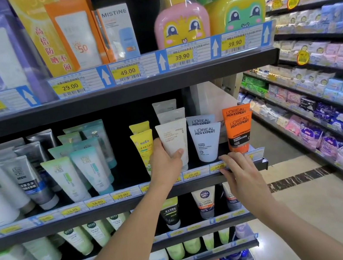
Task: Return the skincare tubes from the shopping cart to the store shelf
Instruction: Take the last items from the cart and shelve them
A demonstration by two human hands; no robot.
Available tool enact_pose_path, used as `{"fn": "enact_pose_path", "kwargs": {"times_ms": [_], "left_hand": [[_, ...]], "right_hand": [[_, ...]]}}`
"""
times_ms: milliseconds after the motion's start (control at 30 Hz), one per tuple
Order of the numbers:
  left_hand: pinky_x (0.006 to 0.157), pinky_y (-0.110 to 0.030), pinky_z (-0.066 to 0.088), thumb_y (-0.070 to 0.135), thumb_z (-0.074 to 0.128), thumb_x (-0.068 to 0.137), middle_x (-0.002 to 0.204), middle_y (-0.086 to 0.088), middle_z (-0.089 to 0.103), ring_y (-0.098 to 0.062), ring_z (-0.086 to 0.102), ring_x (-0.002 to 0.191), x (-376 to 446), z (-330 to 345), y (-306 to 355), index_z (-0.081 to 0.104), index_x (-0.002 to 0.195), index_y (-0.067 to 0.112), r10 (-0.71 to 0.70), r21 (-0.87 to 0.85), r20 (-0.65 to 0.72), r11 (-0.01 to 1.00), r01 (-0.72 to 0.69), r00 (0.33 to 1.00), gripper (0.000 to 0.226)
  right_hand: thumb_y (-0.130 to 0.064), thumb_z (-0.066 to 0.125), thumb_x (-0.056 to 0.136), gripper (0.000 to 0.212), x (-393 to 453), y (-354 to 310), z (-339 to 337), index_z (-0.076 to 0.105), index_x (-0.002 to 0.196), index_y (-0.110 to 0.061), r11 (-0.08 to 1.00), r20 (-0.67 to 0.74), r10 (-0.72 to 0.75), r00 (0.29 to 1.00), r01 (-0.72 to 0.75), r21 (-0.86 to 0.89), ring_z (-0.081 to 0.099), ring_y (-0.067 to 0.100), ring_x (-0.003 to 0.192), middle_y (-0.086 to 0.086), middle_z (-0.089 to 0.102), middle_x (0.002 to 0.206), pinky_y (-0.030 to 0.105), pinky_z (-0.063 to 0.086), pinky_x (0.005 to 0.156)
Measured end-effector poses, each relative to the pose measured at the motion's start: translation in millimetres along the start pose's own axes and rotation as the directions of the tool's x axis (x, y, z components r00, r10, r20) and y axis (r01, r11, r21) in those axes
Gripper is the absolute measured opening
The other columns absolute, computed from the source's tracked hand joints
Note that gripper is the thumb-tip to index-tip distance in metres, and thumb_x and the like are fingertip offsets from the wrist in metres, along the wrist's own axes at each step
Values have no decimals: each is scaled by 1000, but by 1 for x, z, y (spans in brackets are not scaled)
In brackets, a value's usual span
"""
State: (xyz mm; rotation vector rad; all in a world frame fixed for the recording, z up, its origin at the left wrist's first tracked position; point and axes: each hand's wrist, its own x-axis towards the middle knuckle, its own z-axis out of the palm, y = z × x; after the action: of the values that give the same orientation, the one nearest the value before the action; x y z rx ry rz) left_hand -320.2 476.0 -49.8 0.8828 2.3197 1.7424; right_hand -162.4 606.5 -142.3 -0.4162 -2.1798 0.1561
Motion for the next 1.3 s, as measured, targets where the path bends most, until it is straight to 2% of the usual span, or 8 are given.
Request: {"fn": "enact_pose_path", "kwargs": {"times_ms": [200, 600, 700, 833, 967, 1067, 1167, 1300], "left_hand": [[102, -45, 48, 12, 66, 90, 134, -5, 57, -22, 53, 124, 1, 0, 0, 44, 128, 14, -10, 67, 70, 998, 6, 997, 44], [98, -36, 50, 13, 63, 92, 135, -9, 59, -24, 57, 121, 0, -8, 10, 51, 130, 6, -64, 230, 100, 972, 40, 993, 41], [87, -32, 52, 20, 62, 94, 124, -10, 65, -24, 62, 112, -3, -10, 9, 61, 121, 5, -75, 285, 93, 957, 45, 993, 31], [58, -27, 49, 29, 61, 94, 89, -14, 70, -23, 64, 74, -5, -12, 5, 69, 91, 3, -68, 388, 88, 921, 28, 994, 27], [63, -40, 59, 27, 60, 90, 74, -9, 70, -21, 65, 65, -15, -19, 9, 69, 79, 6, -8, 470, 14, 883, 0, 1000, 25], [68, -40, 58, 30, 57, 92, 82, -3, 71, -24, 68, 75, -36, -24, 24, 69, 93, 13, 134, 628, -4, 772, -102, 991, 21], [72, -37, 55, 34, 52, 94, 99, 1, 71, -24, 67, 88, -51, -17, 48, 65, 110, 21, 304, 733, 92, 623, -271, 948, 24], [81, -34, 48, 30, 51, 95, 121, 4, 61, -20, 60, 106, -43, 19, 74, 61, 122, 22, 408, 625, 226, 635, -453, 885, 30]], "right_hand": [[-11, 62, 92, 28, 0, 0, 1, 64, 119, -2, 1000, 2, 8, 1000, -8, 2, 56, 26, 103, 10, 60, 114, 31, 46, 94], [-11, 62, 92, 29, 0, -1, -3, 63, 120, -3, 1000, 20, 11, 1000, -11, 5, 55, 25, 103, 9, 59, 114, 32, 47, 92], [-11, 63, 91, 30, 0, -2, -4, 63, 120, -3, 1000, 20, 8, 1000, -8, -5, 56, 26, 103, 9, 60, 114, 33, 49, 91], [-11, 65, 91, 33, 2, -2, -8, 62, 123, -3, 1000, 35, -4, 999, 5, -20, 57, 25, 104, 9, 60, 115, 34, 51, 90], [-15, 64, 92, 37, 4, -1, -15, 60, 127, -5, 1000, 86, 1, 996, -1, -1, 58, 23, 103, 6, 59, 117, 30, 52, 89], [-15, 65, 91, 35, 8, -2, -25, 62, 126, -7, 998, 104, 5, 995, -11, 58, 62, 16, 91, 3, 58, 118, 19, 47, 84], [-11, 65, 92, 23, 20, 0, -44, 67, 115, -9, 985, -23, 42, 999, -38, 170, 61, 8, 72, 0, 59, 114, 17, 48, 73], [-17, 71, 88, 26, 53, 21, -70, 63, 113, -14, 892, -202, 384, 901, -306, 333, 58, 6, 68, -1, 61, 104, 15, 47, 67]]}}
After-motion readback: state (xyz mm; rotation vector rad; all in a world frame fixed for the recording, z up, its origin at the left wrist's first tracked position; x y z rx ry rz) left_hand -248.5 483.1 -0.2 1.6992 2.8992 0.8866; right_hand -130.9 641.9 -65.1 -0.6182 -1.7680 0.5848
